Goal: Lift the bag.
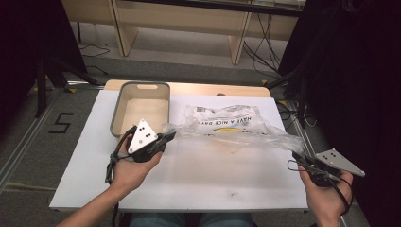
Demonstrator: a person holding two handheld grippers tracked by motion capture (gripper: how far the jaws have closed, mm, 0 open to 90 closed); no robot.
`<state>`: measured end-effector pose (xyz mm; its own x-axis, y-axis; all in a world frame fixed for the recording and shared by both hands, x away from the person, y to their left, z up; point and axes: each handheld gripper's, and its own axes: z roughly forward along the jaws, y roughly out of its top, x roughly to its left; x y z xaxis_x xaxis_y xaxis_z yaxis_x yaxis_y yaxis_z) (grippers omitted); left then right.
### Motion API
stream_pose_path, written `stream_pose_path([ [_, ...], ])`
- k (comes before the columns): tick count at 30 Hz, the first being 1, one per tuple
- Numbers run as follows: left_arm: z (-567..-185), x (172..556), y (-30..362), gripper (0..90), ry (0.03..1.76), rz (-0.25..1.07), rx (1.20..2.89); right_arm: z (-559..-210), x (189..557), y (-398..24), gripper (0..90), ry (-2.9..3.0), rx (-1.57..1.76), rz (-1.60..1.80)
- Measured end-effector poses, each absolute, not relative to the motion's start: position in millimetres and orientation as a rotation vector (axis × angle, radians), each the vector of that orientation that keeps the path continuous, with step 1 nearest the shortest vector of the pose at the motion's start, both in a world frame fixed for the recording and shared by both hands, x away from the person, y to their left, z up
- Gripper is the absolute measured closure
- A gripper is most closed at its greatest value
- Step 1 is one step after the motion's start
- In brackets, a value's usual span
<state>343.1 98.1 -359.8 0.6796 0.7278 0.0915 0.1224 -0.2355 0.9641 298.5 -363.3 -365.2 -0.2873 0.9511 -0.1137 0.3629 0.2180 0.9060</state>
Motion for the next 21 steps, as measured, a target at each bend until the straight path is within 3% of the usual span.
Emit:
stream_pose_path([
  [21, -324, 344, 85, 89.4, 0.604, 0.699, 1.650, -359, 296, -366, 90.0, 1.743, 1.223, 1.055],
])
